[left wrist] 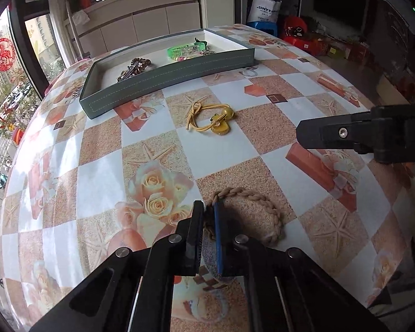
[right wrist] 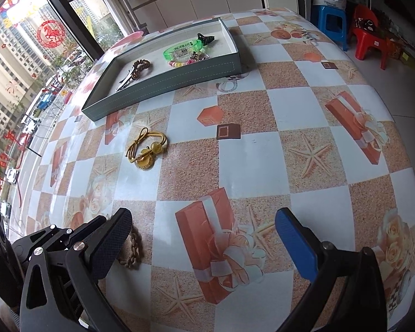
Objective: Organize jewelry
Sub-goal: 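Grasp the braided cord bracelet with the left tool while the right tool grasps the yellow beaded hair tie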
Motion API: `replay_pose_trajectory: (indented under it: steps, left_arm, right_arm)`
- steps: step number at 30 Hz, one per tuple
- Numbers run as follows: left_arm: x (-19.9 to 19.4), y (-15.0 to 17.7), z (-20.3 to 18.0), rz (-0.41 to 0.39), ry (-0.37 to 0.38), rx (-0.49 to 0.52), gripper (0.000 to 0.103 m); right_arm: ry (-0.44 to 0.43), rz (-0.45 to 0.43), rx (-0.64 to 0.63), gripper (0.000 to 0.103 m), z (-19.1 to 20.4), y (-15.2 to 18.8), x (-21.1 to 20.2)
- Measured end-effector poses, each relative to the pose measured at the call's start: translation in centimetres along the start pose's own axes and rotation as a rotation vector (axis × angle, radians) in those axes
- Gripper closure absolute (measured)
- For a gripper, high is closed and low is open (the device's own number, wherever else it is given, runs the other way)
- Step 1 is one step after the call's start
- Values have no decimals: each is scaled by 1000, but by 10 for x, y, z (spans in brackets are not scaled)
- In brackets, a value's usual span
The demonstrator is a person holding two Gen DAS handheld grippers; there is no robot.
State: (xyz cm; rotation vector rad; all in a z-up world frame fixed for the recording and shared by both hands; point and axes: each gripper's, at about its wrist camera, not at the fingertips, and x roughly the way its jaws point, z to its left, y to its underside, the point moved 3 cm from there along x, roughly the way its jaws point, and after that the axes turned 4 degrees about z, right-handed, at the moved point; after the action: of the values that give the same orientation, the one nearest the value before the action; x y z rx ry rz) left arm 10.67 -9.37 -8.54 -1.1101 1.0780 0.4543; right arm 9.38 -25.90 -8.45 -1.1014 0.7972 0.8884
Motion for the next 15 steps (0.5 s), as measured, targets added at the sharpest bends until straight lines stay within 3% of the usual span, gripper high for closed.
replay_pose_trajectory:
  steps: [12, 15]
  left_arm:
    - [-6, 11, 27, -8, 8, -103, 83]
    - [-6, 13, 29, -11, 8, -114, 83]
  right_arm:
    - [1, 13, -59, 1, 40, -30, 28]
    - [20, 16, -74, 10, 50, -40, 40]
